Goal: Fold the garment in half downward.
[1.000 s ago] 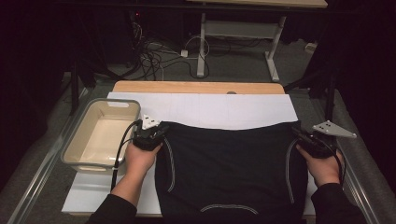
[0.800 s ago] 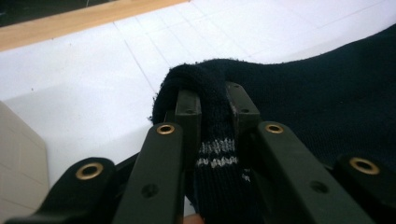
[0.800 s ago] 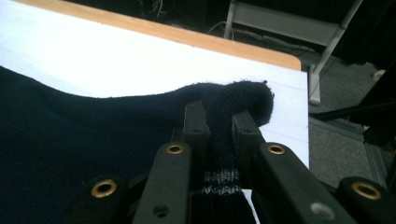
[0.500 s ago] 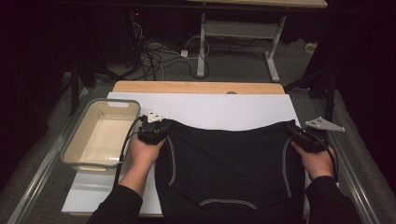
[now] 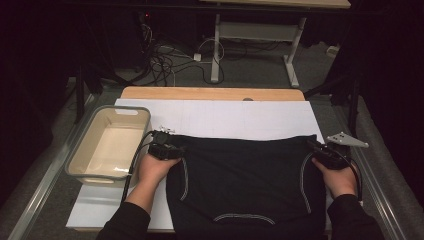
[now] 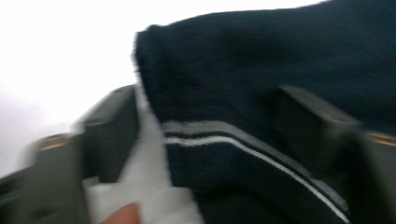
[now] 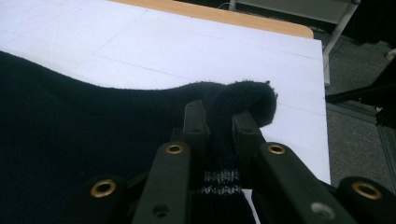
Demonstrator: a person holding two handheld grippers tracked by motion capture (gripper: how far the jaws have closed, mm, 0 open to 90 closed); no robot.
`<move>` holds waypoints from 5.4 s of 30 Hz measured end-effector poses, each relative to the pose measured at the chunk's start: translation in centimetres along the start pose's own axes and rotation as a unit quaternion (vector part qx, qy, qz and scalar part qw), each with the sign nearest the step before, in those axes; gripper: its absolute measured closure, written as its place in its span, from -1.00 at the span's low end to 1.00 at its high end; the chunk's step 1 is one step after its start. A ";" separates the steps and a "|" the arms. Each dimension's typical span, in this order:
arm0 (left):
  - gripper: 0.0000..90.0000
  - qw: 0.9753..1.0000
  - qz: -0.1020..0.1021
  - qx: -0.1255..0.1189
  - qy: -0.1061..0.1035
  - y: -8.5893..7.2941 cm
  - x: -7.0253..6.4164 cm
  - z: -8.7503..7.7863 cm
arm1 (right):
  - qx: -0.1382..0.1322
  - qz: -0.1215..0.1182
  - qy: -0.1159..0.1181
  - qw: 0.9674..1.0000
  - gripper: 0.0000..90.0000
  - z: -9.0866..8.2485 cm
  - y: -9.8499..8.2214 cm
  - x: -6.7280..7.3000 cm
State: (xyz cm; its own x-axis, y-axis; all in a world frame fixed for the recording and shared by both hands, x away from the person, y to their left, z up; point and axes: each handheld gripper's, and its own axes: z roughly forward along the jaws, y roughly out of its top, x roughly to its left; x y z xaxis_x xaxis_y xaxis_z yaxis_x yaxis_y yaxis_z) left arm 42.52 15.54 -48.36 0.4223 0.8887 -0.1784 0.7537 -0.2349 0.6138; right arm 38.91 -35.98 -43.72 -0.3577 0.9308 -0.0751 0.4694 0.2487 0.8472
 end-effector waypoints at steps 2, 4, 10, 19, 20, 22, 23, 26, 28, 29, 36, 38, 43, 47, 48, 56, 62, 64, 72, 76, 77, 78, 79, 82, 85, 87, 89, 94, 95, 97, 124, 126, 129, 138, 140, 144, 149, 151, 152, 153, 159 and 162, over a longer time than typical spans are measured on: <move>0.15 1.000 0.001 -0.001 -0.021 -0.1 -0.1 -0.1 | 0.000 0.002 0.001 1.000 0.80 -0.1 -0.1 0.0; 0.53 0.999 0.007 -0.003 -0.040 -0.2 -0.4 0.0 | -0.001 0.004 0.000 1.000 0.80 -0.1 -0.2 0.0; 0.67 0.999 0.034 -0.027 -0.022 0.0 -0.7 -0.6 | -0.005 0.005 0.003 1.000 0.80 -0.3 -0.3 0.0; 0.70 0.995 0.054 -0.085 0.008 3.1 -1.2 -3.1 | -0.029 -0.005 -0.013 0.999 0.81 -0.9 1.8 -0.1; 0.70 0.994 0.060 -0.093 0.017 3.8 -1.2 -3.5 | -0.031 -0.005 -0.015 0.999 0.81 -0.9 2.1 -0.2; 0.70 0.992 0.063 -0.105 0.026 4.7 -1.2 -3.9 | -0.043 -0.006 -0.019 0.999 0.81 -0.9 2.9 -0.4; 0.70 0.991 0.063 -0.111 0.028 5.1 -1.2 -4.0 | -0.050 -0.003 -0.021 0.999 0.81 -0.8 3.4 -0.6; 0.67 0.989 0.063 -0.127 0.040 6.8 -1.0 -3.9 | -0.058 0.006 -0.020 0.998 0.79 -0.3 4.5 -1.2; 0.48 0.992 0.053 -0.112 0.032 7.0 -0.8 -3.0 | -0.047 0.029 -0.006 0.998 0.54 0.7 4.5 -1.8; 0.28 0.993 0.042 -0.107 0.028 6.9 -0.7 -2.7 | -0.038 0.037 -0.003 0.999 0.34 1.1 4.3 -2.1; 0.05 0.993 0.058 -0.107 -0.008 4.3 -1.5 -3.3 | -0.011 0.041 0.010 0.999 0.06 -0.4 2.3 -2.3; 0.04 0.991 0.068 -0.110 -0.024 2.9 -1.9 -3.7 | -0.005 0.036 0.015 0.999 0.05 -1.3 1.2 -1.7; 0.02 0.989 0.083 -0.105 -0.059 -1.2 -2.8 -4.4 | 0.003 0.034 0.028 0.999 0.05 -3.4 -2.3 0.2; 0.02 0.987 0.098 -0.104 -0.079 -4.2 -3.5 -4.9 | 0.005 0.034 0.037 0.999 0.05 -4.9 -4.8 1.7; 0.03 0.986 0.104 -0.103 -0.084 -5.1 -3.8 -5.0 | 0.003 0.037 0.042 0.998 0.05 -5.2 -5.1 1.9; 0.00 0.981 0.125 -0.109 -0.105 -8.8 -4.8 -6.2 | -0.001 0.033 0.055 0.998 0.05 -7.5 -7.5 4.6; -0.02 0.981 0.128 -0.104 -0.100 -9.1 -4.4 -6.3 | 0.000 0.023 0.065 0.998 0.05 -8.0 -8.1 5.5; -0.03 0.981 0.125 -0.106 -0.103 -9.0 -4.3 -6.2 | 0.002 0.024 0.065 0.998 0.05 -8.0 -8.3 5.5; -0.05 0.981 0.121 -0.108 -0.103 -8.8 -4.6 -6.0 | 0.010 0.019 0.069 0.997 0.06 -7.7 -8.6 5.6; -0.11 0.982 0.124 -0.107 -0.093 -8.5 -5.0 -5.4 | 0.014 0.009 0.071 0.997 0.06 -7.3 -8.2 6.3; -0.14 0.983 0.121 -0.107 -0.092 -8.4 -5.1 -5.3 | 0.015 0.005 0.070 0.997 0.06 -7.2 -8.1 6.5; -0.15 0.983 0.121 -0.106 -0.090 -8.3 -5.2 -5.0 | 0.014 0.003 0.071 0.997 0.06 -7.1 -8.1 6.6; -0.16 0.983 0.123 -0.105 -0.090 -8.2 -5.3 -4.9 | 0.015 0.000 0.070 0.997 0.06 -7.0 -8.1 6.8; -0.15 0.983 0.134 -0.094 -0.082 -8.1 -5.7 -4.3 | 0.021 -0.008 0.067 0.998 0.06 -6.7 -8.0 7.1; -0.15 0.984 0.137 -0.085 -0.075 -8.1 -5.8 -4.1 | 0.027 -0.008 0.065 0.997 0.06 -6.6 -8.2 7.0; -0.11 0.985 0.136 -0.080 -0.072 -8.1 -5.9 -4.0 | 0.028 -0.002 0.062 0.998 0.06 -6.5 -8.2 6.9; -0.09 0.985 0.139 -0.072 -0.068 -8.0 -6.0 -3.8 | 0.030 0.003 0.057 0.998 0.05 -6.5 -8.3 6.8; 0.12 0.985 0.147 -0.070 -0.058 -8.1 -6.3 -3.7 | 0.040 0.005 0.061 0.997 0.05 -6.4 -8.3 6.8; 0.20 0.985 0.148 -0.070 -0.059 -8.1 -6.3 -3.7 | 0.044 0.004 0.064 0.997 0.06 -6.3 -8.3 6.8; 0.32 0.984 0.151 -0.070 -0.060 -8.1 -6.3 -3.7 | 0.051 0.004 0.066 0.997 0.12 -6.2 -8.3 6.8; 0.73 0.972 0.166 -0.131 -0.102 -9.1 -6.0 -7.3 | -0.013 -0.020 0.080 0.997 0.77 -8.1 -7.7 6.7; 0.73 0.971 0.168 -0.136 -0.106 -9.3 -6.2 -7.8 | -0.019 -0.025 0.078 0.996 0.77 -8.5 -7.5 6.6; 0.73 0.970 0.172 -0.133 -0.109 -9.5 -6.5 -8.2 | -0.031 -0.027 0.076 0.996 0.77 -9.3 -7.2 6.6; 0.72 0.968 0.178 -0.124 -0.127 -11.1 -7.4 -9.8 | -0.029 -0.030 0.078 0.996 0.77 -11.3 -8.0 7.1; 0.72 0.967 0.181 -0.124 -0.131 -11.4 -7.6 -10.2 | -0.031 -0.031 0.079 0.996 0.77 -11.7 -8.1 7.1; 0.72 0.965 0.188 -0.114 -0.139 -12.4 -8.1 -10.6 | -0.031 -0.032 0.079 0.996 0.77 -12.6 -8.4 7.2; 0.72 0.964 0.196 -0.100 -0.146 -13.7 -8.5 -10.5 | -0.025 -0.029 0.079 0.996 0.77 -13.6 -9.6 7.5; 0.72 0.965 0.196 -0.096 -0.146 -13.9 -8.6 -10.4 | -0.017 -0.028 0.080 0.996 0.77 -13.7 -10.1 7.7; 0.71 0.966 0.195 -0.093 -0.145 -14.0 -8.5 -10.3 | -0.014 -0.028 0.081 0.996 0.77 -13.7 -10.3 7.7; 0.71 0.966 0.193 -0.090 -0.146 -14.1 -8.4 -10.2 | -0.008 -0.026 0.082 0.996 0.77 -13.5 -10.6 7.7; 0.46 0.965 0.201 -0.082 -0.148 -13.8 -8.7 -9.7 | 0.004 -0.016 0.089 0.996 0.24 -12.8 -11.0 8.0; 0.16 0.962 0.203 -0.101 -0.152 -13.3 -9.5 -9.9 | -0.013 -0.020 0.092 0.995 0.14 -13.3 -10.2 8.7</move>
State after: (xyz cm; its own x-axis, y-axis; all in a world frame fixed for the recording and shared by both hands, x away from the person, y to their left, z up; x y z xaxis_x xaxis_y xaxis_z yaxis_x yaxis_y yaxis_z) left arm 23.52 14.09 -47.20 0.8123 0.5764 -0.0889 0.3942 -0.4302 0.8121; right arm 20.26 -33.99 -46.02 -0.5195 0.8543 -0.0139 0.4305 0.2758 0.8594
